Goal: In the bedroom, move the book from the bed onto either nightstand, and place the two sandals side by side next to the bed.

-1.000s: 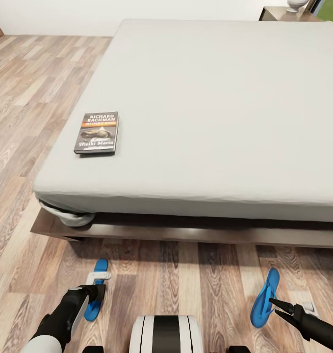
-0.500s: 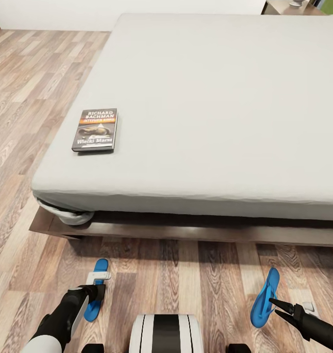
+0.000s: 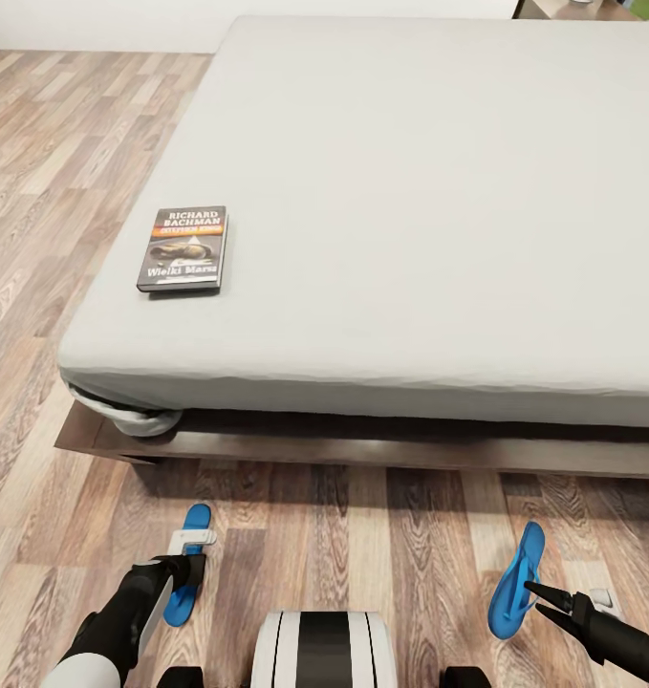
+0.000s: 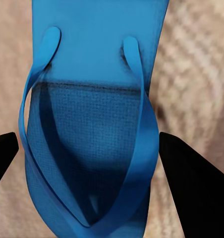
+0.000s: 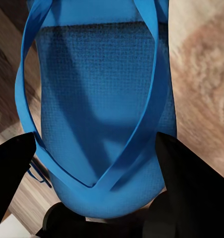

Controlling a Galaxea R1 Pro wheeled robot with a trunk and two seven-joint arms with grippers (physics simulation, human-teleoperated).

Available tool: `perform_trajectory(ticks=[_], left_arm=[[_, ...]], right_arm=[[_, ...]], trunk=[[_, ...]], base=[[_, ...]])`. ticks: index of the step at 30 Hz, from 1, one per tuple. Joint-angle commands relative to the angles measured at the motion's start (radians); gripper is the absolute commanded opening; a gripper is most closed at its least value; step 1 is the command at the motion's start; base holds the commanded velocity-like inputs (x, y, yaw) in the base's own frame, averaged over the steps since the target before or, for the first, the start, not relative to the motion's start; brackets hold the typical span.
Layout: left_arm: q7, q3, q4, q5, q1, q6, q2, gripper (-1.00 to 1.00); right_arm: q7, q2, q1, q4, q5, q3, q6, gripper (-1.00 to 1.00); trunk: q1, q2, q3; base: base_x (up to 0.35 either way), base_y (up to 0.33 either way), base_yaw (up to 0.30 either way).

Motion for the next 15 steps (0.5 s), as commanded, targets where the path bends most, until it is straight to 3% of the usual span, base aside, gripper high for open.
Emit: perform_trajectory(ticks=[1,15], left_arm=[[-0.008,0.004,-0.002,-0.011,0.000,0.005,-0.001,-1.00],[-0.008,0.004,-0.002,-0.011,0.000,0.005,-0.001,-1.00]], right_arm=[[0.001,0.000,0.000,0.000,-0.002,-0.002,0.006,-1.00],[0.001,0.000,-0.001,0.000,-0.003,-0.002,0.006,-1.00]], trunk=[[0.000,0.000,-0.001],[0.000,0.000,-0.001]], base=[[0.000,0.000,0.000],[0.000,0.000,0.000]])
